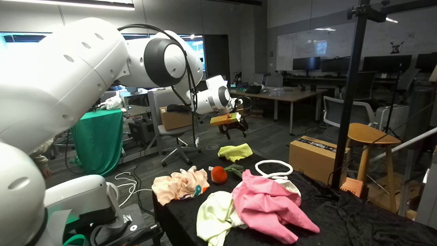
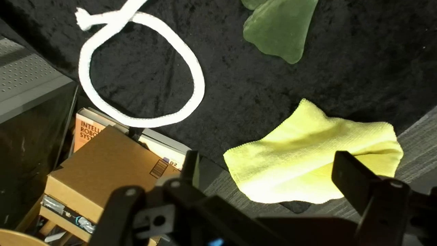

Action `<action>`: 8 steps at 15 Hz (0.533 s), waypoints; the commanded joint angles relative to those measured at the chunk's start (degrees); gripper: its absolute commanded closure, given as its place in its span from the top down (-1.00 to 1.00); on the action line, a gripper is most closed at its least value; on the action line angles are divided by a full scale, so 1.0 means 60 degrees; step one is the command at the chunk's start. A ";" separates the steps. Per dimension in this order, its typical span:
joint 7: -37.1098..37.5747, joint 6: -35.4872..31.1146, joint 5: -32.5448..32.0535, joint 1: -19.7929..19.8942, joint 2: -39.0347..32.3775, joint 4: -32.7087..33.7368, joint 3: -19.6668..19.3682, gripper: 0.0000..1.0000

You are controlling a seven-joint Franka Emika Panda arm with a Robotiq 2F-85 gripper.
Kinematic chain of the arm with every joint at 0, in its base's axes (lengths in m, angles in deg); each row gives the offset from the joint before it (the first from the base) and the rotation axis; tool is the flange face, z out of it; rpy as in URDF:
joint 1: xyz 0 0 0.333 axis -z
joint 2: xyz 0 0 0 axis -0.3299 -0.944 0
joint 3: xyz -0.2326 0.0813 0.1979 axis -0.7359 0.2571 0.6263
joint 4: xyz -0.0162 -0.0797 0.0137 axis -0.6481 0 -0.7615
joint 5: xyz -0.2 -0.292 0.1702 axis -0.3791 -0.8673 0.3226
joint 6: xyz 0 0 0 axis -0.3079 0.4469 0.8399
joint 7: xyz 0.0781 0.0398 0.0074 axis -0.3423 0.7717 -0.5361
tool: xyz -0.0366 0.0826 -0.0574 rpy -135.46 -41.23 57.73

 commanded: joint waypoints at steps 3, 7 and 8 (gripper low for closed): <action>-0.1152 0.1945 -0.0162 -0.0313 -0.0910 0.1964 0.0001 1.00; -0.1753 0.2804 -0.0359 -0.0628 -0.1477 0.3082 -0.0113 1.00; -0.1823 0.2934 -0.0404 -0.0717 -0.1711 0.3466 -0.0171 1.00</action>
